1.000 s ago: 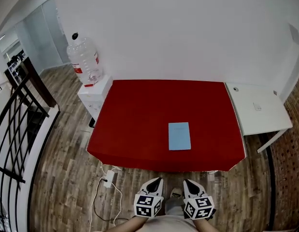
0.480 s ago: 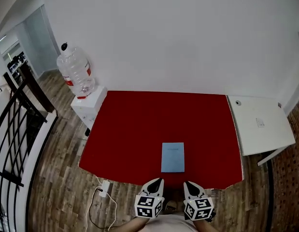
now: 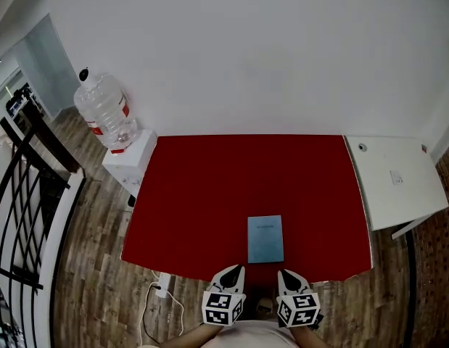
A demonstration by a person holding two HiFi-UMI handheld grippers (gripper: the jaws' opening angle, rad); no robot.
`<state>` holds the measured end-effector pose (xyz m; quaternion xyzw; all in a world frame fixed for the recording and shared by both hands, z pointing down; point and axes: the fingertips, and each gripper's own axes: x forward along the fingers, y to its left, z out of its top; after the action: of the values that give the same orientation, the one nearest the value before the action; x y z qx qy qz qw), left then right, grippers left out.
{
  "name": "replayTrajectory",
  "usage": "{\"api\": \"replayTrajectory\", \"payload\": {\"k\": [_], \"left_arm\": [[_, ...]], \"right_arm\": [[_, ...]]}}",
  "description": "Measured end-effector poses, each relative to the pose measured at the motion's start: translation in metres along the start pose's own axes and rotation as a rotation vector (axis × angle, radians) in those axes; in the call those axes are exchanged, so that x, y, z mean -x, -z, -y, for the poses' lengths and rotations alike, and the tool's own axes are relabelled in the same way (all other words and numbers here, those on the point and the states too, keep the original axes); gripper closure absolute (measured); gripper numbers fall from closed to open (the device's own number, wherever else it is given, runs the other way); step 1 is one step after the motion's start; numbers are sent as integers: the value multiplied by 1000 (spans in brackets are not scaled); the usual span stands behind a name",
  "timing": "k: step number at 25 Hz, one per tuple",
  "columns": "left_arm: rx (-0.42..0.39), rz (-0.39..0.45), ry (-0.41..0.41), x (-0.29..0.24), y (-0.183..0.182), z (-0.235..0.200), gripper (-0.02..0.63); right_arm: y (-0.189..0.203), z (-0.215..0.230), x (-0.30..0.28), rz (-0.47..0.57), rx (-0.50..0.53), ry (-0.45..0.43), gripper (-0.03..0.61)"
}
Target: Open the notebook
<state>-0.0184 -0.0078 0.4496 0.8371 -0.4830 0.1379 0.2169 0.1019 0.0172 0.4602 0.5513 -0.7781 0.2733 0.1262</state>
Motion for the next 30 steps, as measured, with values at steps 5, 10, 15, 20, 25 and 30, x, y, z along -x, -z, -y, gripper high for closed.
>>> {"api": "replayTrajectory", "payload": {"k": [5,10,15,20,25,30], "left_arm": [[8,-16,17,-9,0,-7,607],[10,-38,33,-20,3,-9,607],[7,-73,38,-38,13,-14,607],[-12,-81,82,-62,26,-10,607],[-35,-98,92,-82,40,-13,607],[-34,-134,105,-93,61,-16,607]], "right_arm": [[1,3,-10,-13,-11,17,574],[4,11,-20,-30,-11,38,574],[14,27,-38,-74,-12,60,574],[27,49,-68,-99,-28,92,572],[50,63,-96,-149,-38,116,574],[81,81,-113,-227,-42,147,572]]}}
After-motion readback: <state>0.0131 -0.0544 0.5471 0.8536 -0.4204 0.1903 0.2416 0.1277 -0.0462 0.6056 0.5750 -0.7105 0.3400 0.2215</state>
